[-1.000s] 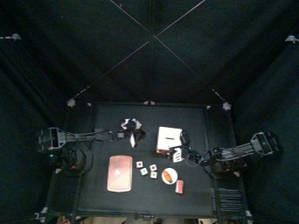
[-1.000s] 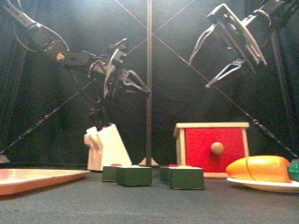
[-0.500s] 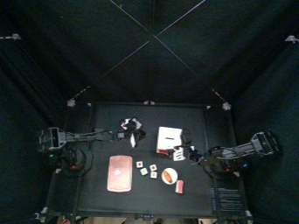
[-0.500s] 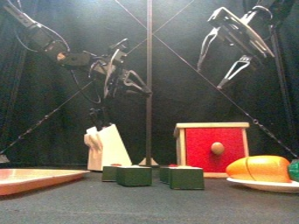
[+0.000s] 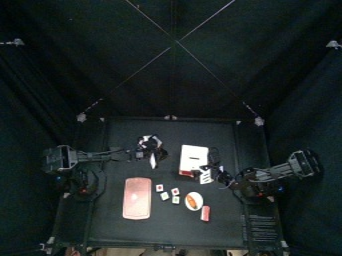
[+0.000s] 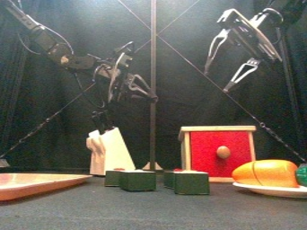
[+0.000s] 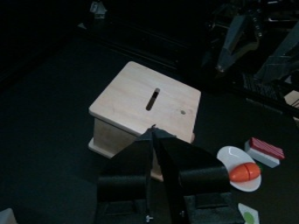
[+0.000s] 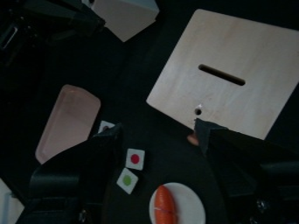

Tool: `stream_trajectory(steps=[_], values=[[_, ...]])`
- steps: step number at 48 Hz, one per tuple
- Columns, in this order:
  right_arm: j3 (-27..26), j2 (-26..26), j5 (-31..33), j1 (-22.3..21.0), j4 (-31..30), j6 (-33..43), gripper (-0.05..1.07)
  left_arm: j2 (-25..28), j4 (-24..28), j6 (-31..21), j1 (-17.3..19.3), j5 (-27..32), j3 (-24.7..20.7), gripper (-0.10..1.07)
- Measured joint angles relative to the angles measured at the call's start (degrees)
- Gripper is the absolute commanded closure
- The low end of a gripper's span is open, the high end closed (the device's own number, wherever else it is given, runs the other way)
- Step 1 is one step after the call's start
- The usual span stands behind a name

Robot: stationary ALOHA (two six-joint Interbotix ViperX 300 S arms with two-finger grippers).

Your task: Grab drawer handle

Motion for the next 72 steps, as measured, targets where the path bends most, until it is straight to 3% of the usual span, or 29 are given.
stream_trajectory(steps=[9, 21, 27, 43, 50, 55, 68, 72], values=[[2.6, -0.6, 2.7, 0.5, -10.0, 1.8, 0.06, 0.0, -0.1, 0.1, 0.0, 0.0, -0.1, 0.48], [5.1, -0.6, 10.5, 2.0, -29.3, 6.1, 0.06, 0.1, 0.0, 0.1, 0.0, 0.0, 0.0, 0.48], [6.9, -0.6, 11.1, 3.4, -39.7, 6.3, 0.06, 0.0, 0.0, 0.1, 0.0, 0.1, 0.0, 0.48], [10.0, 2.7, 11.2, 4.0, -59.6, 5.5, 0.06, 0.1, 0.0, 0.1, 0.0, 0.0, -0.1, 0.48], [11.7, 5.0, 9.6, 4.0, -74.5, 5.2, 0.05, 0.0, 0.0, 0.0, -0.5, 0.1, 0.1, 0.48], [12.0, 5.3, 7.0, 3.0, -85.4, 5.5, 0.05, -0.2, -0.1, 0.1, -1.5, 0.1, 0.4, 0.48], [12.0, 5.3, 4.5, -2.5, -105.0, 5.3, 0.05, -1.3, 0.0, 0.1, -3.1, 0.1, 1.7, 0.48], [11.9, 5.3, 1.2, -4.7, -115.2, 5.7, 0.05, -1.4, -0.1, 0.1, -3.1, 0.1, 1.9, 0.48]])
